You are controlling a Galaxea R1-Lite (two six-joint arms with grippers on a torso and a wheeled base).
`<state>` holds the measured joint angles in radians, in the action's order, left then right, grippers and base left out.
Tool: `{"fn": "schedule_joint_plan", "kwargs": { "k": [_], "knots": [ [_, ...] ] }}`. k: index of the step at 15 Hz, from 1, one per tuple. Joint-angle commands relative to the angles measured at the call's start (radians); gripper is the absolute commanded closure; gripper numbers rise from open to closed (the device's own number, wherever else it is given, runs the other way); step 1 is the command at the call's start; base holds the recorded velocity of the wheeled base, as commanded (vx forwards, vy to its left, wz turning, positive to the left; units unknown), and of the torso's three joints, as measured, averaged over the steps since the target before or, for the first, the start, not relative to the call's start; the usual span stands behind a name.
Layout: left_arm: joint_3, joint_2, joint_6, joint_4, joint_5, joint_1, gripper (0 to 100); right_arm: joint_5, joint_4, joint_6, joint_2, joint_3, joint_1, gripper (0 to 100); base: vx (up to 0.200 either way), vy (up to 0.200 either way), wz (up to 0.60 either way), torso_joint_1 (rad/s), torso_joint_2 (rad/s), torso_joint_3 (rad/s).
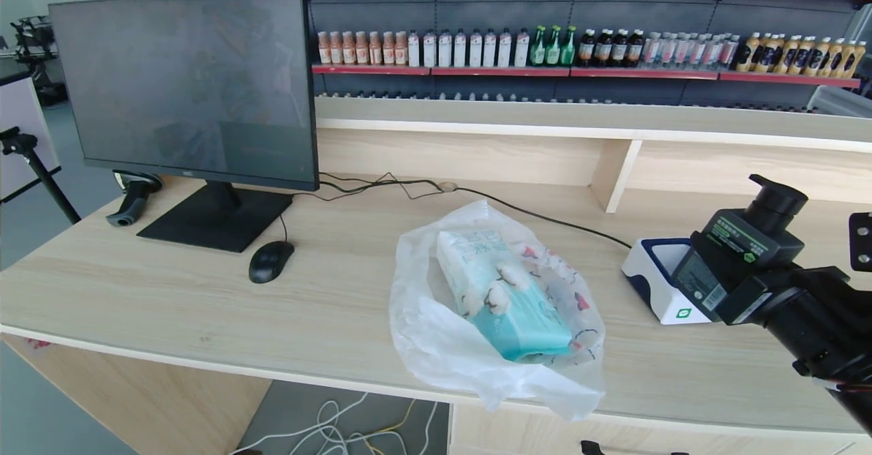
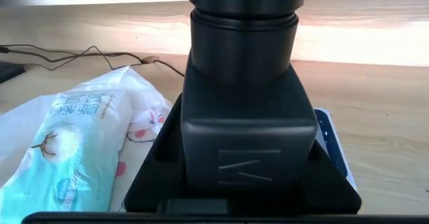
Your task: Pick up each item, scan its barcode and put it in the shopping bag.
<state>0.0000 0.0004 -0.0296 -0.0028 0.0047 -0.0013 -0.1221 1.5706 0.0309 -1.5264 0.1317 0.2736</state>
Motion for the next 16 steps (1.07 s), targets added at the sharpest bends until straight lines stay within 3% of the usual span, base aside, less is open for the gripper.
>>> {"fn": "schedule_joint_plan", "kwargs": {
  "k": [1, 3, 9, 12, 14, 15, 16],
  "knots": [
    [0.000, 0.000, -0.001, 0.000, 0.000, 0.000, 0, 0.001, 0.000, 0.011, -0.003, 0.002, 0.004, 100, 0.000, 0.000, 0.00, 0.000, 0.00, 0.000],
    [0.000, 0.000, -0.001, 0.000, 0.001, 0.000, 0, 0.010, 0.000, 0.018, -0.003, 0.006, 0.013, 100, 0.000, 0.000, 0.00, 0.000, 0.00, 0.000],
    [0.000, 0.000, 0.000, 0.001, 0.000, 0.000, 0, 0.010, 0.000, 0.018, -0.006, 0.029, 0.035, 100, 0.000, 0.000, 0.60, 0.002, 0.00, 0.004],
    [0.000, 0.000, 0.000, 0.001, 0.000, 0.000, 0, 0.013, 0.000, 0.043, -0.020, 0.031, 0.079, 100, 0.000, 0.000, 0.00, 0.000, 0.00, 0.000],
    [0.000, 0.000, 0.000, 0.001, 0.001, 0.000, 0, 0.078, 0.000, 0.092, -0.029, 0.034, 0.084, 100, 0.000, 0.000, 0.00, 0.000, 0.00, 0.000],
    [0.000, 0.000, 0.000, 0.001, 0.000, 0.000, 0, 0.213, 0.000, 0.129, -0.049, 0.062, 0.076, 100, 0.000, 0.000, 0.00, 0.000, 0.00, 0.000],
    [0.000, 0.000, 0.000, 0.001, 0.000, 0.000, 0, 0.243, 0.000, 0.149, -0.064, 0.082, 0.073, 100, 0.000, 0.000, 0.00, 0.000, 0.00, 0.000]
  ]
}}
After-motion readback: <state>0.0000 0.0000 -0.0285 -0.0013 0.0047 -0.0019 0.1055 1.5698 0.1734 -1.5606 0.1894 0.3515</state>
